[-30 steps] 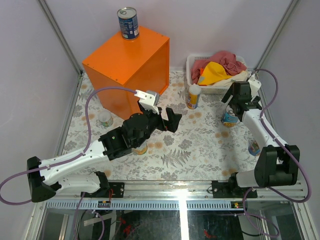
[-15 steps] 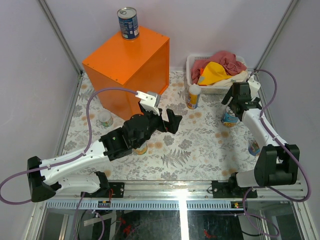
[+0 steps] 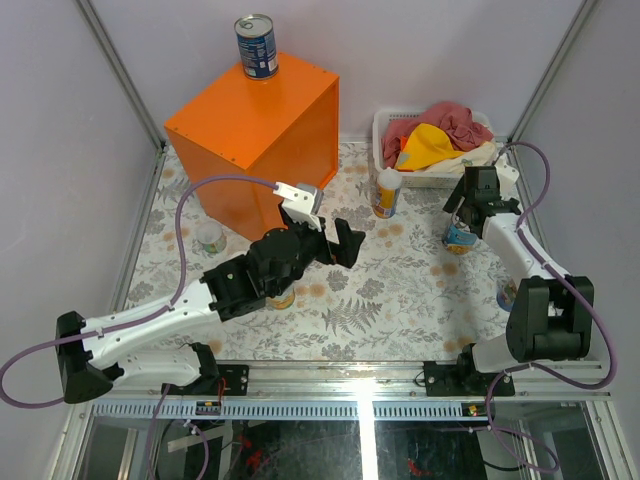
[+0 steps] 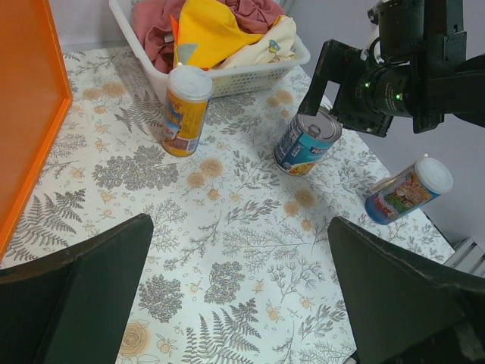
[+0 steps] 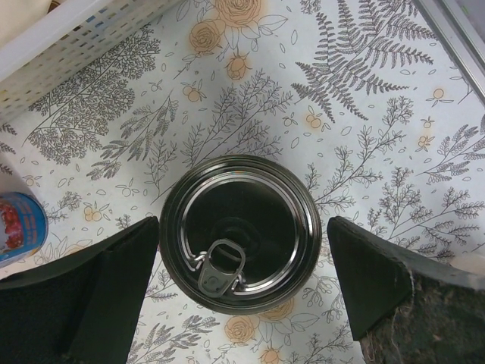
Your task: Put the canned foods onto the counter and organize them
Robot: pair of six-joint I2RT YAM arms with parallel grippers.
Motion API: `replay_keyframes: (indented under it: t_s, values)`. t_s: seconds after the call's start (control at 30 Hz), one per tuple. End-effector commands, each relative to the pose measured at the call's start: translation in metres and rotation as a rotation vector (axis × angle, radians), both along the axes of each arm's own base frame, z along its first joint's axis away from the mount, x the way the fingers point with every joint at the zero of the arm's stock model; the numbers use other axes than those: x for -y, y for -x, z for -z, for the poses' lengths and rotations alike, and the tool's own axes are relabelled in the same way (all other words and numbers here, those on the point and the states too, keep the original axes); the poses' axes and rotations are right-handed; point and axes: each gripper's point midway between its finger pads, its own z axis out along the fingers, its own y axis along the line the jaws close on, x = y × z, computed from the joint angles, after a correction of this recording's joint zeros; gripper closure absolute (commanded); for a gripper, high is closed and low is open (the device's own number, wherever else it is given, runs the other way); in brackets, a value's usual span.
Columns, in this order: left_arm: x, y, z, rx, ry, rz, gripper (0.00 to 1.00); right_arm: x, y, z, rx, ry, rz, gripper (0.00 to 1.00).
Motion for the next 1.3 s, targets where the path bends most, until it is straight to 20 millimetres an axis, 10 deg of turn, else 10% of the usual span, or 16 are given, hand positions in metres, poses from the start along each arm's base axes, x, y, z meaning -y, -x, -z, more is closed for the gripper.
replay_keyframes:
  t_s: [0.0,0.43,0.73,1.27]
  values:
    - [0.005,-0.002,-0.012,0.033,0.029,0.002,0.00,0.000,-0.005,0.001,0.012,-0.024,0.004,0.01]
    - [0.003,-0.002,-0.007,0.027,0.014,-0.004,0.00,-0.006,-0.011,0.013,-0.010,-0.054,-0.019,0.04]
    - [-0.008,0.001,0.013,-0.001,0.007,-0.029,0.00,-0.018,-0.003,0.016,-0.014,-0.098,-0.073,0.62]
    - [-0.028,0.017,0.081,-0.052,-0.015,-0.023,0.00,-0.135,0.022,0.013,0.003,-0.231,-0.295,0.75]
